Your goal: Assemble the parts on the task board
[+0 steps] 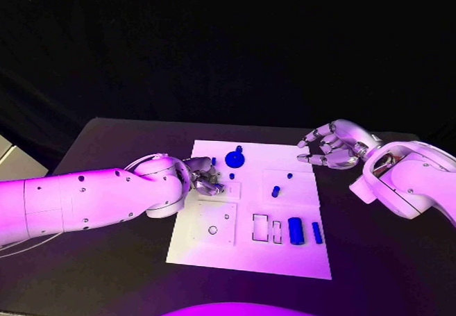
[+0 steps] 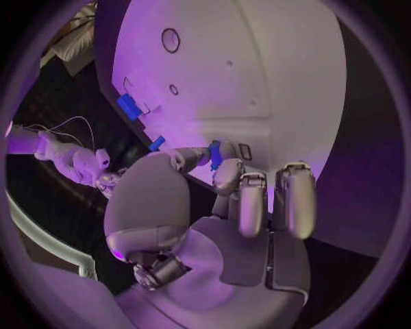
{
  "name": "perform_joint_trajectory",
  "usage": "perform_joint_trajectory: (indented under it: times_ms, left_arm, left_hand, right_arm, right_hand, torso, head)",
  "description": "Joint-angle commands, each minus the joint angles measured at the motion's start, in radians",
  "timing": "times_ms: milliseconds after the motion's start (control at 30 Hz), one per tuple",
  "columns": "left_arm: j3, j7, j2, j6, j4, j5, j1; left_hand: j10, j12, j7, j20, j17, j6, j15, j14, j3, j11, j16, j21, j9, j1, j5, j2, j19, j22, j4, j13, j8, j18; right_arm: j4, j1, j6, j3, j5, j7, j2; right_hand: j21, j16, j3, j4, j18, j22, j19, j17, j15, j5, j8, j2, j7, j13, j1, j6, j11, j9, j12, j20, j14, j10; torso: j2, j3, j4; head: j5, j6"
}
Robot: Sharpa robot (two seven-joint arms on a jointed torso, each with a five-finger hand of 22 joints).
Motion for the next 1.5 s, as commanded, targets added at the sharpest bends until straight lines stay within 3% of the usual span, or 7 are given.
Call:
perform_joint_trajectory:
  times_ms: [33,467,1100,1267,1500]
  left_arm:
    - [-0.003,-0.002,-0.001,0.042,0.003,0.042,-0.004]
    - [0.013,-0.013,-0.008,0.119,0.014,0.121,0.008]
    - [0.019,-0.039,0.020,0.162,-0.040,0.165,0.028]
    - [0.021,-0.047,0.030,0.194,-0.061,0.196,0.044]
    - [0.024,-0.057,0.044,0.263,-0.087,0.255,0.086]
  left_hand:
    - [0.007,-0.001,-0.005,0.000,0.263,0.001,-0.009,0.104,0.218,0.000,0.004,0.003,-0.001,0.001,0.004,0.010,0.009,0.067,-0.213,-0.001,0.002,-0.015]
    - [0.006,-0.002,-0.006,0.000,0.263,0.000,-0.009,0.104,0.220,0.000,0.004,0.003,-0.001,0.001,0.004,0.010,0.008,0.066,-0.215,-0.002,0.002,-0.015]
    - [0.006,-0.002,-0.005,0.000,0.263,0.001,-0.009,0.104,0.222,0.000,0.004,0.003,0.000,0.001,0.004,0.010,0.008,0.066,-0.218,-0.003,0.002,-0.015]
    - [0.004,-0.005,-0.005,0.000,0.263,0.001,-0.009,0.104,0.223,0.000,0.004,0.002,0.001,-0.001,0.003,0.011,0.006,0.063,-0.218,-0.006,0.002,-0.014]
    - [0.002,-0.007,-0.004,0.000,0.263,0.000,-0.009,0.104,0.224,0.001,0.004,0.000,0.001,-0.003,0.002,0.013,0.003,0.060,-0.216,-0.011,0.002,-0.013]
  right_arm:
    - [0.000,-0.001,0.015,0.000,-0.009,0.003,0.000]
    - [-0.003,-0.002,0.019,0.000,-0.009,0.001,0.004]
    - [-0.007,-0.005,0.020,0.000,-0.009,0.000,0.010]
    - [-0.007,-0.005,0.021,0.000,-0.009,0.000,0.011]
    - [-0.009,-0.006,0.024,0.000,-0.009,-0.001,0.015]
  right_hand:
    - [-0.001,-0.004,0.007,-0.001,0.017,0.134,0.011,0.150,-0.005,0.005,0.004,-0.004,0.002,0.136,-0.006,-0.006,-0.001,0.001,0.000,-0.005,0.076,-0.001]
    - [-0.001,-0.004,0.007,-0.001,0.017,0.134,0.011,0.150,-0.005,0.005,0.004,-0.004,0.002,0.136,-0.006,-0.006,-0.001,0.001,0.000,-0.005,0.076,-0.001]
    - [-0.002,-0.004,0.010,-0.002,0.017,0.133,0.011,0.150,-0.005,0.005,0.005,-0.005,0.002,0.135,-0.006,-0.007,-0.001,0.001,-0.001,-0.005,0.076,-0.001]
    - [-0.003,-0.004,0.010,-0.002,0.017,0.133,0.010,0.150,-0.005,0.005,0.006,-0.006,0.001,0.135,-0.006,-0.007,-0.001,0.001,-0.002,-0.005,0.076,-0.002]
    - [-0.002,-0.004,0.011,-0.002,0.017,0.134,0.011,0.150,-0.005,0.005,0.006,-0.006,0.001,0.135,-0.005,-0.008,-0.001,0.001,-0.001,-0.005,0.076,-0.001]
  torso:
    - [0.001,0.0000,0.0007]
    - [0.000,0.0001,0.0008]
    - [0.000,0.0012,-0.0002]
    - [0.000,0.0002,0.0002]
    - [0.000,0.0001,0.0008]
  head:
    - [-0.002,0.000]
    - [-0.003,0.002]
    - [-0.004,-0.001]
    - [-0.005,0.000]
    - [-0.004,-0.001]
